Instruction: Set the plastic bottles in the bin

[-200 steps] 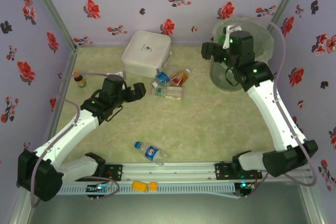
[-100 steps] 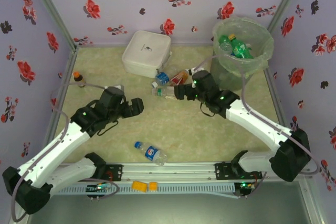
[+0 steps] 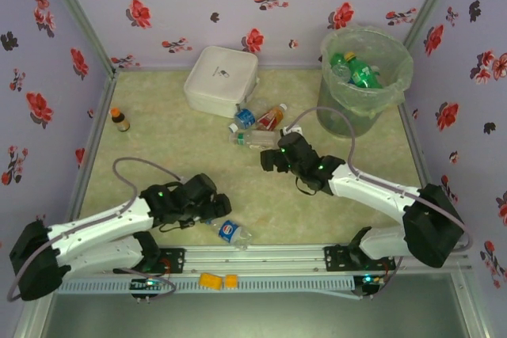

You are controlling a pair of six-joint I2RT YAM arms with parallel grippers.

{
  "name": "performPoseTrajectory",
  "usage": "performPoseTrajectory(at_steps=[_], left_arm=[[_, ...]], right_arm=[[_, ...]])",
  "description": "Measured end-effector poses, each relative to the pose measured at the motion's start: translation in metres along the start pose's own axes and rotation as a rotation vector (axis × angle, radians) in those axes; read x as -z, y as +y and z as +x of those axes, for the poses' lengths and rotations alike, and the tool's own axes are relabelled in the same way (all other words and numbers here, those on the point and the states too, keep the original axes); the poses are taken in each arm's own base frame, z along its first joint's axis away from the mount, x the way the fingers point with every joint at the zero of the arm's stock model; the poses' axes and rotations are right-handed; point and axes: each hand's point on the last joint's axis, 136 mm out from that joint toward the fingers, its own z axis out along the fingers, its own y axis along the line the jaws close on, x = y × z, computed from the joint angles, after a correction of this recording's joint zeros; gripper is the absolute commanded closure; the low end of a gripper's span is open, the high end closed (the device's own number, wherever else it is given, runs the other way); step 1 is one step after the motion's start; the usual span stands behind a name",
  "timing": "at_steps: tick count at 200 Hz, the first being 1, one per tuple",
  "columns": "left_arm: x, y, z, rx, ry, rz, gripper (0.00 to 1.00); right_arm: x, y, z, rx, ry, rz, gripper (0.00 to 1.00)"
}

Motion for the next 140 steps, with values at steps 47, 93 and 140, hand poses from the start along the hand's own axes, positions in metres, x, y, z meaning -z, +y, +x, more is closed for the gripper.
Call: performPoseTrajectory(at_steps=[47, 93, 140], left_arm=[[-0.015, -0.008, 0.027, 0.002, 0.089, -0.018, 0.0], [-0.024, -0.019, 0.026, 0.035, 0.089, 0.003, 0.0], [-0.042, -0.018, 0.022, 0.05, 0.093, -0.038, 0.02]], right_arm=[[0.012, -0.009, -0.006, -0.023, -0.05, 0.021, 0.0], [0.015, -0.019, 0.001, -0.029, -0.052, 0.051, 0.0], [0.026, -0.025, -0.001, -0.029, -0.065, 0.065, 0.0]])
